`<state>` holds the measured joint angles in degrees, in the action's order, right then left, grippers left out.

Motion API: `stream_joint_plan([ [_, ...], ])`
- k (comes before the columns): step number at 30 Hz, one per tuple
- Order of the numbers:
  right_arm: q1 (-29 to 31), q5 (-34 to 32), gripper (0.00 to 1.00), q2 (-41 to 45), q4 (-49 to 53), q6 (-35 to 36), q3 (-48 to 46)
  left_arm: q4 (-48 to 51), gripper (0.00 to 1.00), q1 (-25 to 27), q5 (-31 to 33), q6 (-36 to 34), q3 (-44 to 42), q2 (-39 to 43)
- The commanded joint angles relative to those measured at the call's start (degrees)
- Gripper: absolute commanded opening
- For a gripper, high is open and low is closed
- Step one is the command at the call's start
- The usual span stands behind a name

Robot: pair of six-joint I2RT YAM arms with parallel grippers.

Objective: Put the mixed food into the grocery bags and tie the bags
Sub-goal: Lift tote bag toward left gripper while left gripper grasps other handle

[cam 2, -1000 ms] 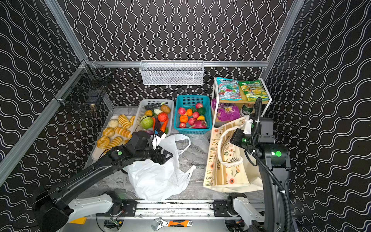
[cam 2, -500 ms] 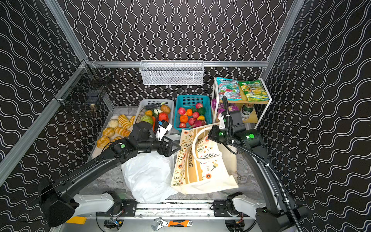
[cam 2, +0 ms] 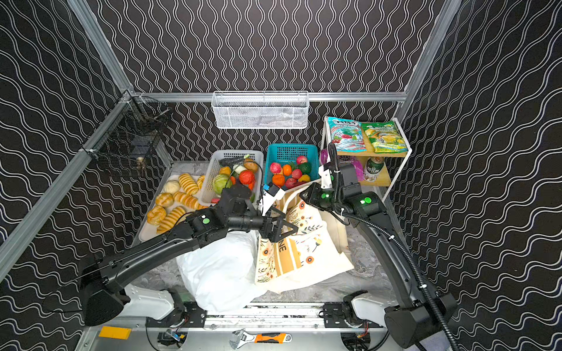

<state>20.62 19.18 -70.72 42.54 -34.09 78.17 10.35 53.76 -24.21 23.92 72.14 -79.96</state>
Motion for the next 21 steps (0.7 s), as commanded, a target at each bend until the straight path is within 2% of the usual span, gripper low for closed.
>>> stream_joint_plan([
  [1,0.11,1.3,0.27,0.04,-3.26,-1.32,0.67,-1.24,0.99,1.99,3.11,-3.11,2.48,-1.94],
  [5,0.03,0.85,0.16,0.19,-3.52,-1.65,0.49,3.32,0.96,3.1,8.68,-3.91,5.71,-5.15],
  [8,-0.02,-1.21,0.06,0.74,-3.19,-2.23,-0.04,4.68,0.82,3.37,14.93,-2.47,5.13,-4.14],
  [11,-0.03,-2.78,0.05,1.41,-2.82,-2.23,-0.59,0.24,0.77,3.37,21.43,-0.81,-0.96,1.3],
  [14,-0.03,-2.7,0.03,1.89,-3.04,-2.08,-0.91,2.36,0.73,2.39,27.41,2.02,-2.71,3.16],
  [17,-0.03,-2.04,0.02,2.07,-3.6,-2.03,-0.83,7.94,0.69,-0.98,23.45,6.07,-0.44,-0.17],
  [21,0.0,-1.43,0.03,2.03,-4.22,-1.78,-0.68,4.25,0.67,-3.22,15.85,8.28,-1.02,-3.25],
])
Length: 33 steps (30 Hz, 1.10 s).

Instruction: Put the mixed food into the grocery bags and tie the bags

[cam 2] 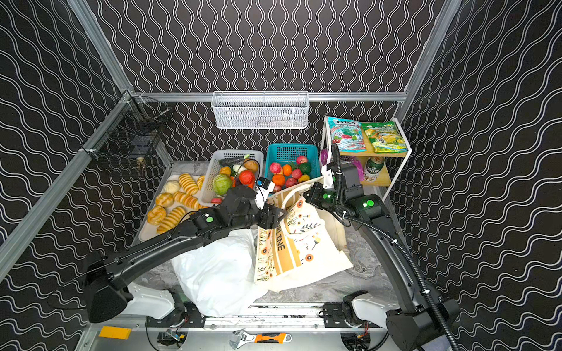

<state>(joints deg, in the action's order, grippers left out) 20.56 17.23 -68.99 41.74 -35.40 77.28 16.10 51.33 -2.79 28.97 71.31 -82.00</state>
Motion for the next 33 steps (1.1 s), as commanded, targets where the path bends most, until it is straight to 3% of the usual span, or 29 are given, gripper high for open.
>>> stream_joint_plan([
  [1,0.09,0.68,0.03,0.35,-3.57,-0.51,0.16,-2.34,0.64,-1.2,-6.2,3.85,-0.37,-1.9],
  [6,0.02,1.13,0.04,0.84,-3.94,-0.23,0.07,-8.94,0.32,-4.04,-11.44,7.39,-3.13,-4.47],
  [9,0.06,1.13,0.07,1.23,-3.85,0.4,-0.15,-11.77,0.03,-6.15,-12.38,9.3,-5.42,-4.71],
  [10,0.03,1.13,0.09,1.54,-3.95,0.58,-0.32,-12.11,0.0,-6.62,-12.09,9.52,-6.21,-4.57],
  [16,0.0,0.17,0.35,2.92,-2.15,2.64,-0.21,-16.41,0.0,-10.68,-13.89,10.72,-11.89,-3.64],
  [18,-0.13,-3.08,0.5,4.35,-0.54,3.31,0.39,-18.86,0.0,-11.93,-14.96,11.39,-14.18,-3.27],
  [21,-2.47,-10.34,0.63,6.73,2.18,2.96,0.12,-21.45,0.0,-12.78,-16.32,11.84,-16.64,-2.88],
  [23,-6.86,-11.24,0.66,7.48,4.47,2.69,-1.17,-22.06,0.0,-13.03,-16.45,12.14,-17.76,-2.66],
  [26,-19.23,-1.19,0.69,8.89,4.09,3.59,-7.76,-23.45,0.0,-13.45,-16.48,12.51,-19.67,-1.95],
  [28,-23.61,5.78,0.69,8.99,1.86,4.52,-12.75,-24.1,0.0,-13.92,-16.25,12.85,-20.82,-1.52],
  [33,-25.04,16.29,0.75,4.31,-2.58,5.73,-22.04,-24.95,0.0,-14.44,-17.14,13.17,-21.56,-1.5],
])
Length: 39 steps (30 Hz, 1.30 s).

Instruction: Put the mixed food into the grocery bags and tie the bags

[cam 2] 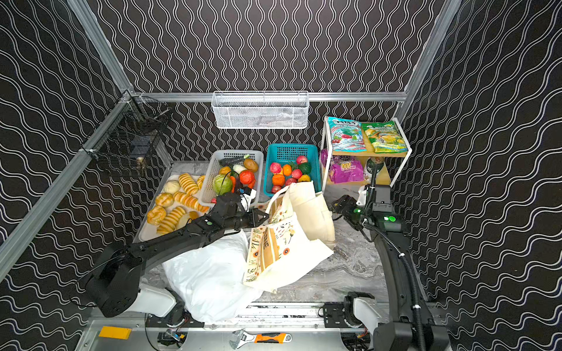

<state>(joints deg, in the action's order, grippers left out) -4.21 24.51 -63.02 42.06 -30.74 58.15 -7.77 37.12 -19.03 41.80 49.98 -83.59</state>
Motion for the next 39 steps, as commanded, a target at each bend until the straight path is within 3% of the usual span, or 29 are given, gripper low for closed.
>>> stream_joint_plan([
  [1,-0.28,9.51,0.76,-3.46,-3.69,1.32,-4.4,-1.09,0.0,-0.3,-0.99,0.39,-0.23,0.01],
  [6,-0.28,9.36,0.77,-9.25,-9.02,2.36,-10.41,-1.32,0.0,-0.28,-1.46,0.5,-0.16,-0.43],
  [7,-0.28,10.7,0.73,-10.16,-10.55,2.86,-11.42,-1.37,0.0,-0.22,-1.46,0.59,-0.14,-0.34],
  [10,-0.28,17.16,0.44,-11.25,-14.51,4.47,-12.99,-1.92,0.0,-0.23,-1.91,0.9,-0.24,-0.52],
  [13,-0.27,17.19,0.08,-9.27,-15.16,5.58,-12.51,-3.16,0.0,-0.28,-3.72,0.59,0.54,-0.57],
  [14,-0.28,15.36,0.0,-8.21,-14.17,6.31,-11.71,-3.5,0.0,-0.23,-4.26,0.45,0.85,-0.45],
  [15,-0.27,14.21,0.0,-7.22,-13.16,6.81,-10.99,-3.88,0.05,-0.29,-5.03,0.41,1.28,-0.26],
  [20,-0.1,10.46,0.0,-0.63,-4.07,10.85,-3.85,-0.64,0.61,-0.25,-6.37,-2.34,5.56,3.41],
  [22,-0.1,8.84,0.0,1.49,-1.93,12.08,-1.32,2.45,0.72,-0.3,-4.56,-3.75,7.21,5.58],
  [26,-0.11,7.34,0.0,2.5,0.32,13.99,4.77,9.79,0.74,-0.24,-0.66,-6.9,10.52,7.47],
  [29,-0.1,7.75,0.0,0.94,1.48,12.73,5.29,12.91,0.7,-0.22,-0.59,-7.6,11.67,5.37],
  [33,-0.19,7.02,0.04,0.19,2.17,11.33,3.29,11.0,0.7,-0.11,-2.18,-5.05,9.89,4.93],
  [34,-0.2,7.52,0.11,0.7,-0.04,10.13,1.55,13.48,0.7,-0.06,-0.6,-5.06,10.39,4.57],
  [36,-0.2,6.32,0.38,1.34,-0.78,8.57,0.61,21.28,0.72,-0.1,3.01,-5.95,11.82,3.33],
  [39,-0.27,-3.18,0.55,1.58,1.05,6.52,-0.32,24.92,0.76,-0.11,3.34,-6.74,11.98,1.92],
])
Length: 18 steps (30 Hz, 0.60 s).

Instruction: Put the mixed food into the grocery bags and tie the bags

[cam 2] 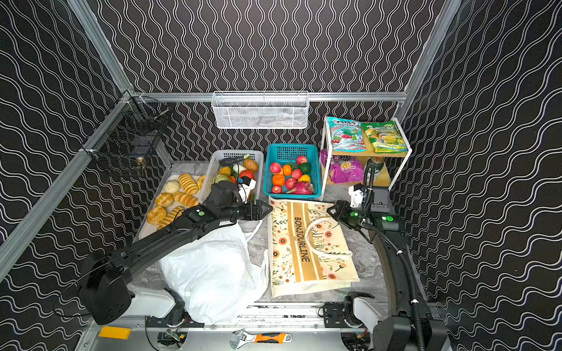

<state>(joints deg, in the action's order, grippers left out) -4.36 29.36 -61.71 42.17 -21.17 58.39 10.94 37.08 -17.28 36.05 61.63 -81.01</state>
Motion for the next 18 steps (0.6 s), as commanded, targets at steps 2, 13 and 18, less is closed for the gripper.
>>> stream_joint_plan([
  [2,-0.83,-13.94,0.71,-0.43,2.02,-4.09,-3.29,3.33,0.78,-0.1,-1.64,0.01,-0.29,-1.84],
  [13,-7.72,11.92,0.72,-9.91,-11.59,-1.54,-16.2,-1.56,0.63,0.55,-8.27,1.34,-1.14,-10.92],
  [18,-7.77,14.79,0.15,-5.26,-13.22,-2.69,-14.77,-2.86,0.43,0.7,-8.29,2.53,-1.99,-11.28],
])
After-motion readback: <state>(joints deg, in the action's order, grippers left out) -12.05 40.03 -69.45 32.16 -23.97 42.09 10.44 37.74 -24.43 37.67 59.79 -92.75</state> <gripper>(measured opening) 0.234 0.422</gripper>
